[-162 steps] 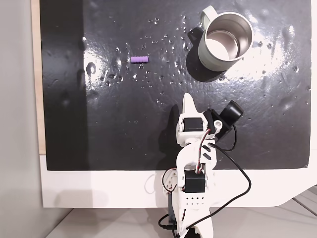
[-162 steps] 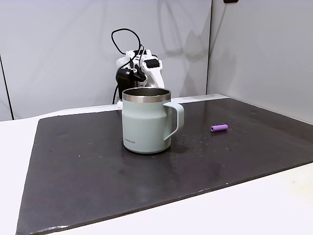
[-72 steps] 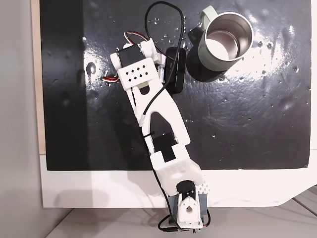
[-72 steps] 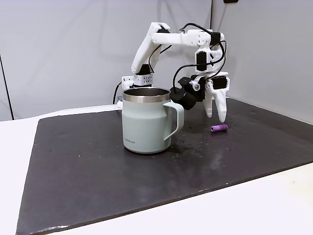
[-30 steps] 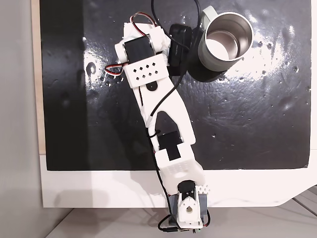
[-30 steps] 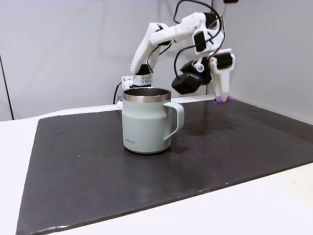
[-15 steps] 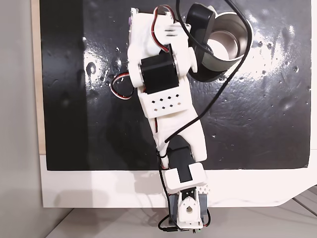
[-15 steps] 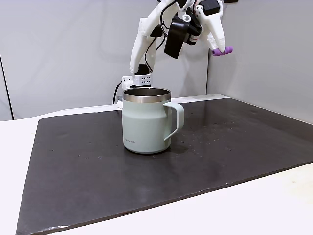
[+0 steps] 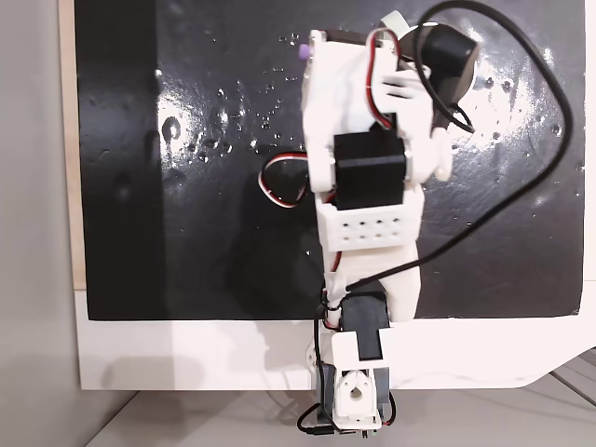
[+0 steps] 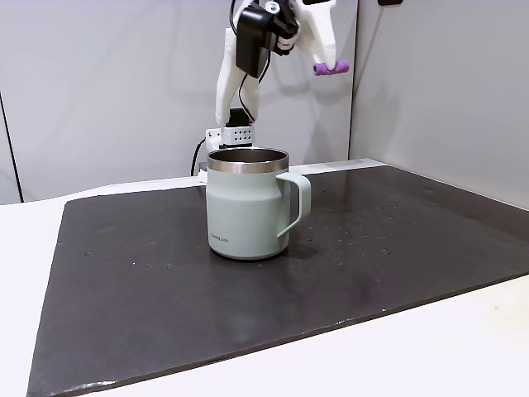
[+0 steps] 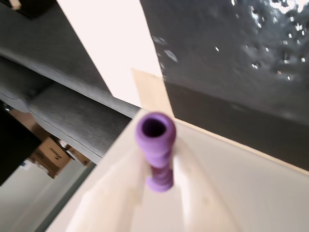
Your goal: Grasp a pengrip and put it in the cup.
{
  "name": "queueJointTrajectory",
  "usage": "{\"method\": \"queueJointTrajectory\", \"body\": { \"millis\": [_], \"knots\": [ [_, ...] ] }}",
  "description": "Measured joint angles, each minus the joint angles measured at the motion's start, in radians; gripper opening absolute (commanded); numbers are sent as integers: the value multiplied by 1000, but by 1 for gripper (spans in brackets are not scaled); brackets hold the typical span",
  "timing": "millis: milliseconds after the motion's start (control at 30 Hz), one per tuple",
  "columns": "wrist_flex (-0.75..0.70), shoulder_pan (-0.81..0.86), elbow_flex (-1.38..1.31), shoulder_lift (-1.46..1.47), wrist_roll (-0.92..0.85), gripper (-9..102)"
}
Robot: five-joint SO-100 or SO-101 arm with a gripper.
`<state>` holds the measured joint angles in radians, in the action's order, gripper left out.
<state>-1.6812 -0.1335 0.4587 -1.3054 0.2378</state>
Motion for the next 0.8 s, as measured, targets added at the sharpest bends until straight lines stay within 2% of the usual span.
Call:
{"method": "queueJointTrajectory", "body": {
  "millis": [333,767,800],
  "knots": [
    [0,229,31,-29,-107,0],
    [0,287,35,17,-163,0],
    [0,287,35,17,-163,5]
  ]
}}
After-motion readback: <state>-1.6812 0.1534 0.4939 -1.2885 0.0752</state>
